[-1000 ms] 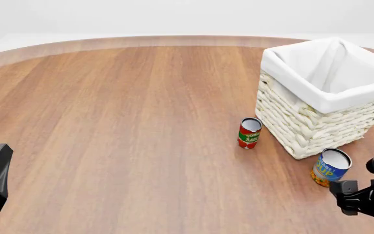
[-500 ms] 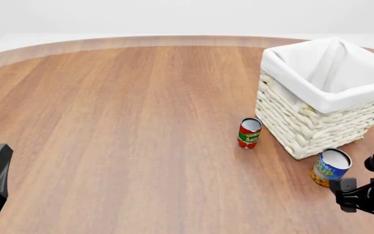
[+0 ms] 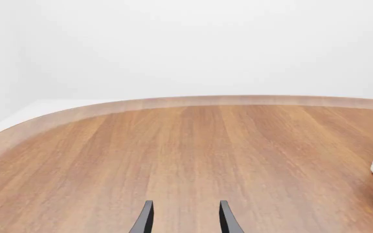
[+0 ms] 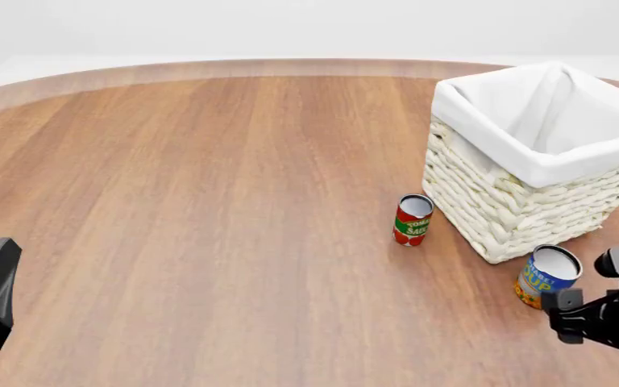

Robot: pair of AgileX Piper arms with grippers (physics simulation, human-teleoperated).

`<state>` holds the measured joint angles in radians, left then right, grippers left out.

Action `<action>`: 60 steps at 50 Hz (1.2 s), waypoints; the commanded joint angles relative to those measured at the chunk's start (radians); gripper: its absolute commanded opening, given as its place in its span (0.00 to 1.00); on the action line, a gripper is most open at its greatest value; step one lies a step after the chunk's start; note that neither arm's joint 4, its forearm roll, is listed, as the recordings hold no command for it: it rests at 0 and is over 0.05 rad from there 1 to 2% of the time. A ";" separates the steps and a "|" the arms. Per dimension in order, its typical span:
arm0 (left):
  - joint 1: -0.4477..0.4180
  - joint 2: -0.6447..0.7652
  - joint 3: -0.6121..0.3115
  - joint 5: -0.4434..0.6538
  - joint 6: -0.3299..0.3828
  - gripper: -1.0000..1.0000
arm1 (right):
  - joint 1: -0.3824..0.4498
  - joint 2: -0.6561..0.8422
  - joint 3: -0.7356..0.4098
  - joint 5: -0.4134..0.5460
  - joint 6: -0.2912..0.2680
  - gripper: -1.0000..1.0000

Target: Pick up the alphabet soup and the cream cheese box, and put them in the basket.

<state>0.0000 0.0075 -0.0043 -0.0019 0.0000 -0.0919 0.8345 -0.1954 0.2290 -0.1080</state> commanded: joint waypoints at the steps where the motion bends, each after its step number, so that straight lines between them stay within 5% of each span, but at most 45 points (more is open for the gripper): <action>1: 0.000 0.000 0.000 0.000 0.000 1.00 | -0.006 0.040 -0.012 -0.030 -0.001 1.00; 60: 0.000 0.000 0.000 0.000 0.000 1.00 | -0.015 0.269 -0.119 -0.142 -0.005 1.00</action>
<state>0.0000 0.0075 -0.0043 -0.0019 0.0000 -0.1114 1.0614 -0.3101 0.1187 -0.1135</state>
